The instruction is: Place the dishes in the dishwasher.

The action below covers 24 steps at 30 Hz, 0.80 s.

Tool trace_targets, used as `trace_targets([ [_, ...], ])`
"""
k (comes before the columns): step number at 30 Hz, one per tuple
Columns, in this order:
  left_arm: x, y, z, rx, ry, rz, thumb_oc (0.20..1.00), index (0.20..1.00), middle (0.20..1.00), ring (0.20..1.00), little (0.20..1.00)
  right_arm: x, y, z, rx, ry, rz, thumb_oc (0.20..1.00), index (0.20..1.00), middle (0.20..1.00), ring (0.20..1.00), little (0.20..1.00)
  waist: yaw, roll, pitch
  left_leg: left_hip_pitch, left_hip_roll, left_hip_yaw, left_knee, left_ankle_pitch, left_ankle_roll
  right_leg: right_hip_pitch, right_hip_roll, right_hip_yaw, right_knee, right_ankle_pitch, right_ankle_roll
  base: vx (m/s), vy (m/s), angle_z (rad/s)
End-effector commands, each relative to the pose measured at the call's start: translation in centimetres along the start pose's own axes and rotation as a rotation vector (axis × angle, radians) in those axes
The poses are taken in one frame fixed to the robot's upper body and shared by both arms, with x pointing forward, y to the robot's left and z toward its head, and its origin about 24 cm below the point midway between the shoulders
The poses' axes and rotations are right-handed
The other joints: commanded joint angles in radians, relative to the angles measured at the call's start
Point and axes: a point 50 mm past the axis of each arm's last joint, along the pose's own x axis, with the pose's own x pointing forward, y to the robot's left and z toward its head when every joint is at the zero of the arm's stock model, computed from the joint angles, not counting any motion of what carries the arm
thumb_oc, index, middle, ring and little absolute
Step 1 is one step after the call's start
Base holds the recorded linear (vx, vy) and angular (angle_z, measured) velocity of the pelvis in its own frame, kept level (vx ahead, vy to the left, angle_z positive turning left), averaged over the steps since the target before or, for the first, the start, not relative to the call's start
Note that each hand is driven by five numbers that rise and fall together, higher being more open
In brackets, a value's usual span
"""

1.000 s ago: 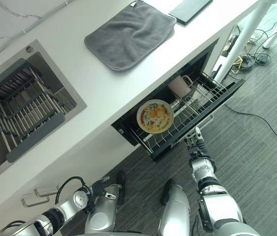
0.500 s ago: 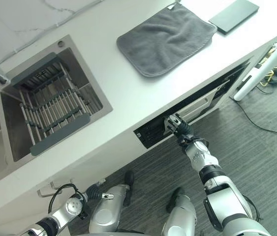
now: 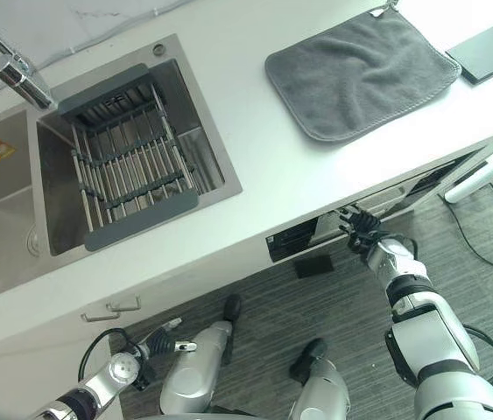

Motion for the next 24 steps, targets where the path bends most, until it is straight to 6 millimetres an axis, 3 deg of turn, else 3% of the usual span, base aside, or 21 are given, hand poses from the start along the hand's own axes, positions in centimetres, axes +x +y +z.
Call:
trace_targets([
  [1, -0.7, 1.5, -1.3, 0.039, 0.043, 0.001, 1.0, 1.0, 1.0, 1.0, 1.0, -0.2, 12.9, 14.0, 0.003, -0.461, 0.424, 1.0, 1.0, 1.0, 1.0, 1.0, 0.1, -0.049, -0.027, 0.005, -0.046, 0.056, -0.048, 0.03, 0.047, 0.133, -0.013, -0.001, -0.075, 0.073, 0.026, 0.0, 0.0, 0.0],
  [12, -1.0, 1.6, -2.6, -0.023, 0.116, 0.023, 1.0, 1.0, 1.0, 1.0, 1.0, 0.5, 12.6, 11.8, 0.041, -0.413, 0.386, 1.0, 1.0, 1.0, 1.0, 1.0, 0.099, -0.07, -0.028, 0.015, -0.034, 0.062, -0.052, 0.028, 0.051, 0.148, -0.002, 0.002, -0.1, 0.088, 0.031, 0.01, -0.028, 0.01],
  [15, -1.2, 1.1, -3.7, -0.097, 0.177, 0.028, 1.0, 1.0, 1.0, 1.0, 1.0, 0.9, 12.5, 9.6, 0.073, -0.361, 0.357, 1.0, 1.0, 1.0, 1.0, 1.0, 0.086, -0.079, -0.038, 0.041, -0.028, 0.067, -0.084, 0.036, 0.044, 0.167, 0.014, 0.016, -0.144, 0.103, 0.037, 0.01, -0.03, -0.05],
  [17, -1.6, 0.3, -4.9, -0.153, 0.239, 0.023, 1.0, 1.0, 1.0, 1.0, 1.0, 1.4, 12.1, 6.6, 0.092, -0.282, 0.315, 1.0, 1.0, 1.0, 1.0, 1.0, 0.069, -0.088, -0.056, 0.068, -0.018, 0.08, -0.122, 0.049, 0.034, 0.185, 0.027, 0.025, -0.193, 0.124, 0.047, 0.03, -0.014, -0.12],
  [18, -1.8, -0.4, -5.6, -0.205, 0.274, 0.019, 1.0, 1.0, 1.0, 1.0, 1.0, 1.6, 11.7, 4.1, 0.099, -0.233, 0.293, 1.0, 1.0, 1.0, 1.0, 1.0, 0.058, -0.092, -0.069, 0.085, -0.009, 0.093, -0.147, 0.061, 0.026, 0.197, 0.031, 0.03, -0.224, 0.142, 0.054, 0.02, -0.003, -0.16],
  [19, -1.9, -0.7, -5.8, -0.233, 0.289, 0.016, 1.0, 1.0, 1.0, 1.0, 1.0, 1.6, 11.6, 3.2, 0.1, -0.21, 0.283, 1.0, 1.0, 1.0, 1.0, 1.0, 0.053, -0.094, -0.074, 0.09, -0.006, 0.097, -0.155, 0.065, 0.024, 0.202, 0.032, 0.03, -0.234, 0.148, 0.057, 0.02, -0.003, -0.12],
  [21, -2.5, -2.2, -6.9, -0.349, 0.337, 0.001, 1.0, 1.0, 1.0, 1.0, 1.0, 1.4, 10.8, -1.5, 0.1, -0.108, 0.245, 1.0, 1.0, 1.0, 1.0, 1.0, 0.032, -0.102, -0.102, 0.105, 0.009, 0.125, -0.18, 0.077, 0.012, 0.224, 0.038, 0.032, -0.286, 0.175, 0.068, 0.01, -0.005, -0.09],
  [24, -3.1, -3.6, -8.0, -0.438, 0.398, -0.016, 1.0, 1.0, 1.0, 1.0, 1.0, 0.5, 9.4, -6.8, 0.131, 0.006, 0.179, 1.0, 1.0, 1.0, 1.0, 1.0, 0.003, -0.112, -0.144, 0.111, 0.026, 0.156, -0.188, 0.086, -0.005, 0.25, 0.044, 0.028, -0.341, 0.2, 0.078, 0.02, -0.008, -0.07],
])
